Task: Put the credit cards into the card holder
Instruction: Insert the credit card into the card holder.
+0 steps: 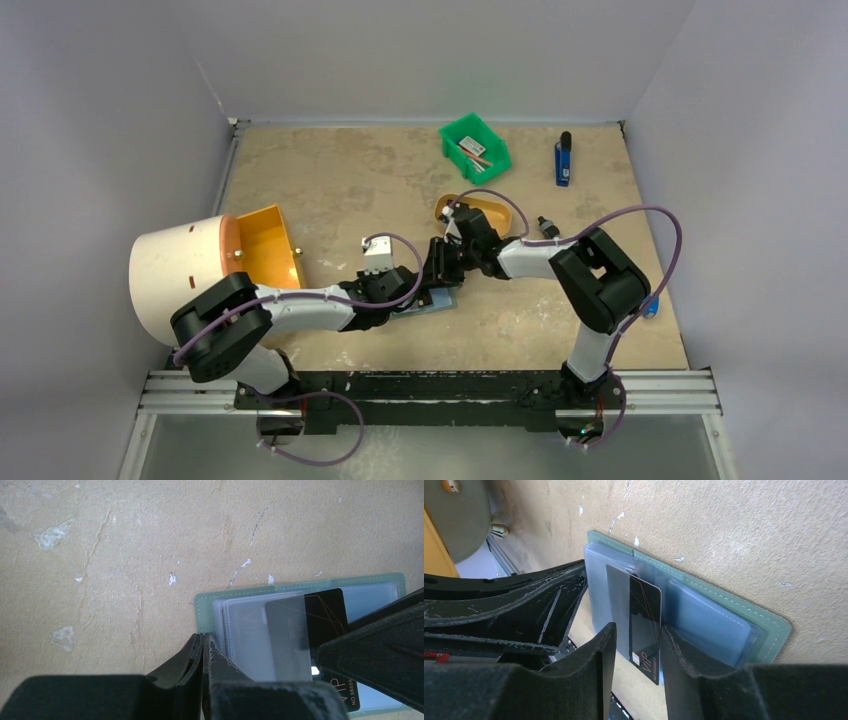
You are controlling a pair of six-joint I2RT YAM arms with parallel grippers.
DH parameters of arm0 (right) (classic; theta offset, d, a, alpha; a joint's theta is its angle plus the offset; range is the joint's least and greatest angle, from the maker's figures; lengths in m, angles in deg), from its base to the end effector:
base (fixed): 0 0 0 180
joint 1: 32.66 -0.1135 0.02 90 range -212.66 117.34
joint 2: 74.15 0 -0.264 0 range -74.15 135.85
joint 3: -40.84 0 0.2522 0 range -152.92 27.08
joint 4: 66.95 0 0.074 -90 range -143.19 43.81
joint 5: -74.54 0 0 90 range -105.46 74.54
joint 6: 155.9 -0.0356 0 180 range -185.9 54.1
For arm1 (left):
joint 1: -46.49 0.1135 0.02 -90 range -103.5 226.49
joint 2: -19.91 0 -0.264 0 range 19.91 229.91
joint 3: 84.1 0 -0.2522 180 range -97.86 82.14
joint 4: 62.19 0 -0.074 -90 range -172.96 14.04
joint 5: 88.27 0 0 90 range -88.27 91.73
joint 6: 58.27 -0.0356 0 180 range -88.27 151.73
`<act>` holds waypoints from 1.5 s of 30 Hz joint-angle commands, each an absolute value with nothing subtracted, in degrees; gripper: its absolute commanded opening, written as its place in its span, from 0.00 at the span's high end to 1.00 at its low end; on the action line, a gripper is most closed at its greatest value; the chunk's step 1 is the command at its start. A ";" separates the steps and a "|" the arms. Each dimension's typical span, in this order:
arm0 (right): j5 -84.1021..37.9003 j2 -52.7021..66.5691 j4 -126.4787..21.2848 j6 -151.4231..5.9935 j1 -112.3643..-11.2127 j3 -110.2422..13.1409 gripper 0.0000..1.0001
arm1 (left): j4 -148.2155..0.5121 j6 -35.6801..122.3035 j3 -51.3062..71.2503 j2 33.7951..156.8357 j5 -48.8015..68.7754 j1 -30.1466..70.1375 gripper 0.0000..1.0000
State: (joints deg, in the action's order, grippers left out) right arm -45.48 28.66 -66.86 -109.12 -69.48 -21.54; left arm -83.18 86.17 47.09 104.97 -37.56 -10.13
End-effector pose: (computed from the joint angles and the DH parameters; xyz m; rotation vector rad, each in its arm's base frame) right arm 0.2697 0.2241 0.1393 -0.1694 2.5220 1.2585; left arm 0.1595 -0.2010 0.1420 -0.1948 2.2728 -0.0914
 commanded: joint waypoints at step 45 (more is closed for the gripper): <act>-31.51 21.10 -43.08 -99.76 -72.58 -30.73 0.80 | -84.42 87.46 49.43 95.61 -39.51 -9.63 1.00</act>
